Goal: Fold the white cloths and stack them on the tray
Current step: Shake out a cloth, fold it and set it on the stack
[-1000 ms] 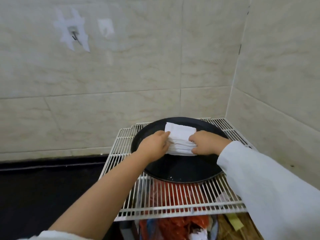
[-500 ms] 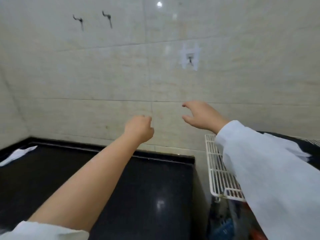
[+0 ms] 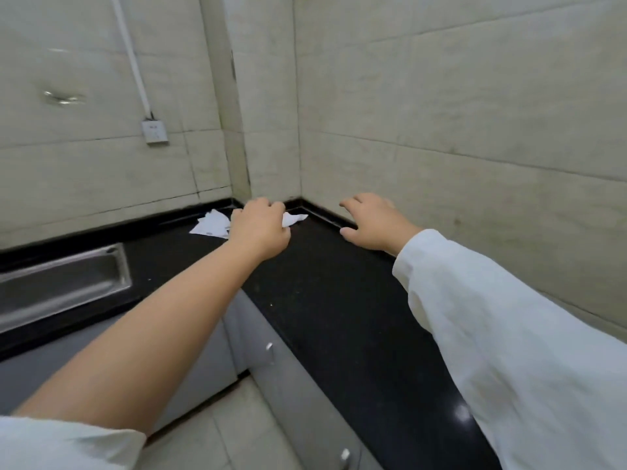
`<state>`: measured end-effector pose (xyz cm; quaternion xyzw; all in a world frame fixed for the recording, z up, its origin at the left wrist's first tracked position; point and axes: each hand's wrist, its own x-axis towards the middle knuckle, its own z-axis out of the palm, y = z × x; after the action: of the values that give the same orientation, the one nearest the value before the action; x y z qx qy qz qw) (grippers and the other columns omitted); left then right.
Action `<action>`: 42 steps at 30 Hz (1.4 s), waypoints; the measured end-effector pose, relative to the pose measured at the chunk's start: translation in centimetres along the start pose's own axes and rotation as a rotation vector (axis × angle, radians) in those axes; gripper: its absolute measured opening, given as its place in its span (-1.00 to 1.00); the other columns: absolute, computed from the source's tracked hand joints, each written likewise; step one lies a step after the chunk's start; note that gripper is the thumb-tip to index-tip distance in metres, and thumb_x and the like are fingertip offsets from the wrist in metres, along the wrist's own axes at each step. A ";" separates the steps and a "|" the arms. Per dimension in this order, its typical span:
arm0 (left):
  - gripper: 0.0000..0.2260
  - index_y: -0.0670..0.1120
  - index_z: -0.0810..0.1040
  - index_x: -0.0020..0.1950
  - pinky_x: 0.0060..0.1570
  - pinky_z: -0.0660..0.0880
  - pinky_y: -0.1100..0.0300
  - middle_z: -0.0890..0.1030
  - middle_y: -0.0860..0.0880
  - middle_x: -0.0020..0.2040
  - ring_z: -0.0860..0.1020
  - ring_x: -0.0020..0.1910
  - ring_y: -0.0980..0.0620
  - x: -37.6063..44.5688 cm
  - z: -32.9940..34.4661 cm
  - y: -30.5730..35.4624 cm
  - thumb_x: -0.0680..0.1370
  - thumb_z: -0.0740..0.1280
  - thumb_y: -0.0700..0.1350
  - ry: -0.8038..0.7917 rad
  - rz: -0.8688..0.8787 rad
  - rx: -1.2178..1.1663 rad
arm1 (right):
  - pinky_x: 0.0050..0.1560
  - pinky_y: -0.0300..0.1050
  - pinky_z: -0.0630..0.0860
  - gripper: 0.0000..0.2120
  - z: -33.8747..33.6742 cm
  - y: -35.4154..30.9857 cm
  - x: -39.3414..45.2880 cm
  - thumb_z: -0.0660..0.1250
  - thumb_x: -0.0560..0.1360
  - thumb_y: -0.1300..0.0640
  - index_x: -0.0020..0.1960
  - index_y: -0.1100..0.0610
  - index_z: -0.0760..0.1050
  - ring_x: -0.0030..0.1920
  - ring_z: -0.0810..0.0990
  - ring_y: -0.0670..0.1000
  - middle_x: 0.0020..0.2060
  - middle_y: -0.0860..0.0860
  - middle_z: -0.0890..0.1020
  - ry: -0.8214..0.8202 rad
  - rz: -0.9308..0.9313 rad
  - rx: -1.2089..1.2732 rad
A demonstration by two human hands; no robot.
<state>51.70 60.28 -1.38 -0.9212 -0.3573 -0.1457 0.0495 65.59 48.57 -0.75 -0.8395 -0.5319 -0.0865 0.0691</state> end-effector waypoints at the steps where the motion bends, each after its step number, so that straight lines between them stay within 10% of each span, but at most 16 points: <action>1: -0.64 -0.14 0.39 0.33 0.17 0.37 0.01 0.45 -0.17 0.27 0.39 0.29 -0.19 1.4 1.1 -2.0 0.56 0.18 -0.05 -0.013 -0.025 0.022 | 0.35 0.07 0.29 -0.54 1.3 -1.1 2.5 0.19 0.53 0.04 0.38 0.15 0.27 0.36 0.32 0.15 0.30 0.14 0.40 -0.003 -0.031 0.014; 20: -0.60 -0.12 0.32 0.39 0.28 0.32 -0.02 0.38 -0.13 0.35 0.34 0.35 -0.14 28.1 19.1 -33.7 0.59 0.15 -0.01 -0.325 -0.348 0.132 | 0.32 0.05 0.32 -0.58 19.5 -15.7 44.8 0.19 0.52 0.08 0.35 0.16 0.33 0.31 0.39 0.13 0.28 0.12 0.45 -0.125 -0.307 0.079; 37: -0.70 -0.17 0.40 0.25 0.13 0.42 0.03 0.46 -0.13 0.24 0.42 0.24 -0.12 49.2 41.3 -51.1 0.60 0.15 -0.04 -0.546 -0.039 -0.030 | 0.48 0.26 -0.12 -0.68 39.2 -22.7 65.7 0.22 0.51 0.00 0.19 0.11 0.50 0.34 0.36 0.05 0.20 0.03 0.52 -0.378 0.177 0.197; 42: -0.62 -0.11 0.26 0.40 0.16 0.40 0.06 0.40 -0.11 0.32 0.38 0.30 -0.09 51.6 47.7 -50.9 0.61 0.13 -0.03 -0.562 0.006 -0.085 | 0.45 0.07 0.12 -0.66 46.1 -22.3 67.4 0.17 0.53 0.06 0.28 0.12 0.40 0.36 0.32 0.09 0.28 0.06 0.45 -0.467 0.262 0.174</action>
<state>64.84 140.53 -31.83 -0.9278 -0.3478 0.1009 -0.0896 76.98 127.00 -30.44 -0.8893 -0.4258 0.1647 0.0270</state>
